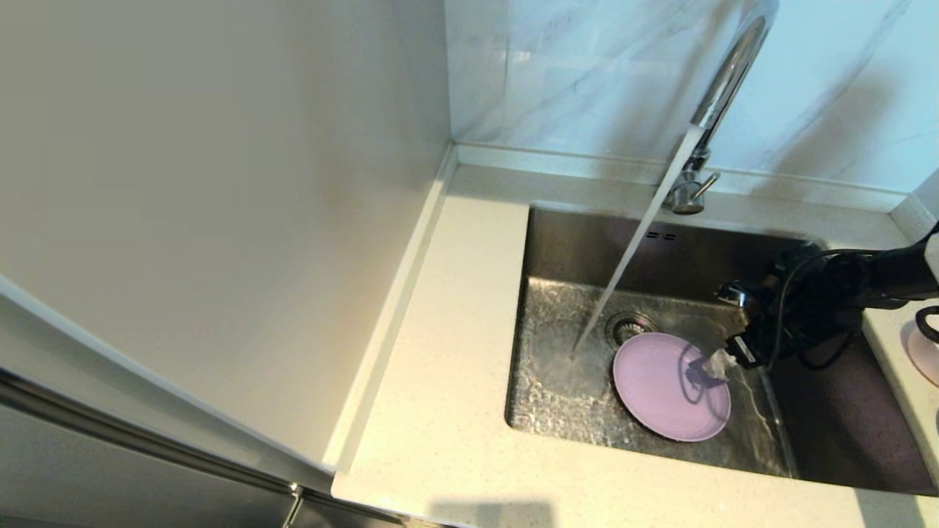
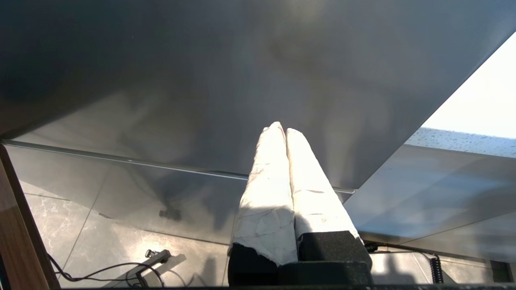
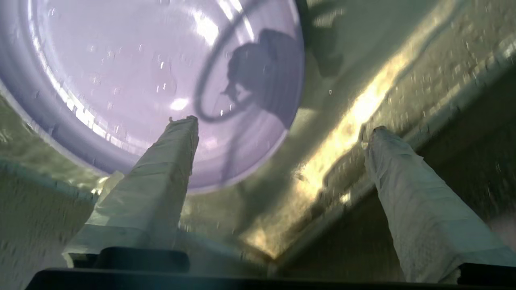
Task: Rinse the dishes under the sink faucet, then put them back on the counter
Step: Rinse the plate
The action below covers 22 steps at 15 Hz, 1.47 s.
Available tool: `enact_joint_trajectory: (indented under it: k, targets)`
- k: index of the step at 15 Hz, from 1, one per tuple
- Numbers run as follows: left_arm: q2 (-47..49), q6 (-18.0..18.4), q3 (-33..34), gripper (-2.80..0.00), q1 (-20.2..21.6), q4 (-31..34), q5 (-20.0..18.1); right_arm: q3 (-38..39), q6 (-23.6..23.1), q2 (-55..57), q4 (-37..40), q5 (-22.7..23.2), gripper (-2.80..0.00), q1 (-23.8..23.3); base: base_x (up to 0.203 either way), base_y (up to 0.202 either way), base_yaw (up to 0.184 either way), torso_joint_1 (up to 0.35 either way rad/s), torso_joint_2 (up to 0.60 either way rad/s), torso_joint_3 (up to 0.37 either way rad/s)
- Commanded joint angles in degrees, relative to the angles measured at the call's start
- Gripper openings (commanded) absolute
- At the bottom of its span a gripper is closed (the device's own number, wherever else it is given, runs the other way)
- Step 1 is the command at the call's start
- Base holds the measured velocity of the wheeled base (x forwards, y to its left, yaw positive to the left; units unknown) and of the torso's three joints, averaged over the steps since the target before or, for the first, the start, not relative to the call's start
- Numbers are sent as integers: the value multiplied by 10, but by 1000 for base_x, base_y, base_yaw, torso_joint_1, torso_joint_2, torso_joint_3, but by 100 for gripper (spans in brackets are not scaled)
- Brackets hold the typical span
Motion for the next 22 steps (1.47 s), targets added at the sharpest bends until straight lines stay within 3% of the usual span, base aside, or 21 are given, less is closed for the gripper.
enact_joint_trajectory:
  k: [1, 22]
  targets:
    - [0, 0, 0, -280, 0, 0, 0, -17, -1, 25, 1, 0, 0, 6, 0, 0, 0, 0, 0, 0]
    - [0, 0, 0, -280, 0, 0, -1, -94, 0, 104, -2, -24, 0, 25, 0, 0, 0, 0, 0, 0]
